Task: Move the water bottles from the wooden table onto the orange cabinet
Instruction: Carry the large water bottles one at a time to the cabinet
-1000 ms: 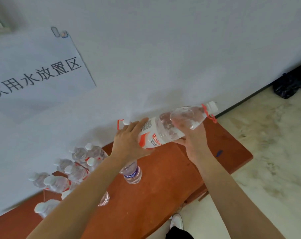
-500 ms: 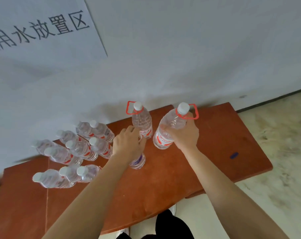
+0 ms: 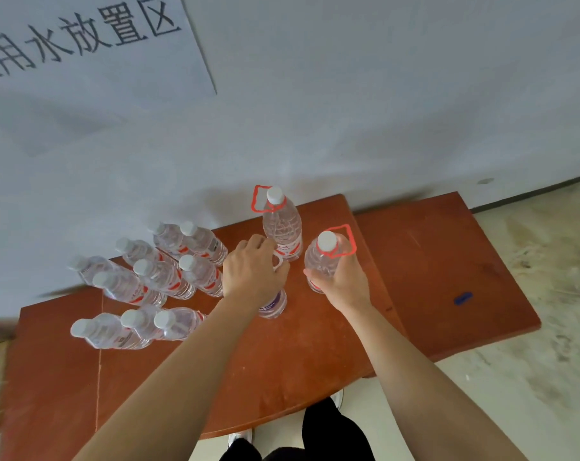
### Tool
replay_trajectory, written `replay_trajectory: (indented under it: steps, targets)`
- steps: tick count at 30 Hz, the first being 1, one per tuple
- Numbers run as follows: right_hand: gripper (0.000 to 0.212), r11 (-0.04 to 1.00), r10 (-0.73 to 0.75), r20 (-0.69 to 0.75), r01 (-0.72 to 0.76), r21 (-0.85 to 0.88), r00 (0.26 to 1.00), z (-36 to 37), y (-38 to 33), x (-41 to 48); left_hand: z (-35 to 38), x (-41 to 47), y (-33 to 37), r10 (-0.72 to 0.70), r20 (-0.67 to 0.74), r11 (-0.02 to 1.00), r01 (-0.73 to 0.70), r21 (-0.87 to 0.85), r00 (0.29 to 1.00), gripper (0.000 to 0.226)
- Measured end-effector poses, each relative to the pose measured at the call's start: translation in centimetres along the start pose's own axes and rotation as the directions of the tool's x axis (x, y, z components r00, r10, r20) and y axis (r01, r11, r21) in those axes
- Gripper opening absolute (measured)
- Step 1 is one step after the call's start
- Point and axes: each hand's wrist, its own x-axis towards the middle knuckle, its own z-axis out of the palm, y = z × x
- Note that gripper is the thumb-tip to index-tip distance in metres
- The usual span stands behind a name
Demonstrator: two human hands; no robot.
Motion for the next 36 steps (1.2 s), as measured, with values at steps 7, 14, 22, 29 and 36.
replay_trajectory:
  steps: [7, 14, 22, 29, 36]
  targets:
    - [0.081, 0.938, 0.187, 0.11, -0.144, -0.314, 0.976, -0.9, 1.7, -5.1, -0.4, -1.6, -0.3, 0.009, -0.132, 0.94, -0.053, -0.336, 0.991, 0.072]
    - [0.057, 0.842, -0.046, 0.16, 0.125, -0.525, 0.986, 2.3, 2.4, -9.0, 1.4, -10.8, -5.3, -0.153, -0.081, 0.957, 0.128, -0.261, 0.985, 0.07]
    - [0.053, 0.711, -0.451, 0.376, 0.581, -0.397, 0.809, 10.5, -1.5, -15.0, 3.3, -25.4, -13.5, -0.581, -0.027, 0.813, 0.578, -0.068, 0.814, 0.072]
    - [0.063, 0.405, -0.714, 0.55, 0.896, -0.182, 0.434, 19.4, -11.6, -28.3, -0.3, -40.7, -23.0, -0.781, -0.221, 0.614, 0.783, -0.101, 0.584, 0.069]
    - [0.071, 0.069, -0.769, 0.639, 0.994, 0.083, 0.0, 30.1, -21.2, -53.1, -2.2, -70.5, -31.7, -0.889, -0.41, 0.284, 0.948, -0.14, 0.206, 0.068]
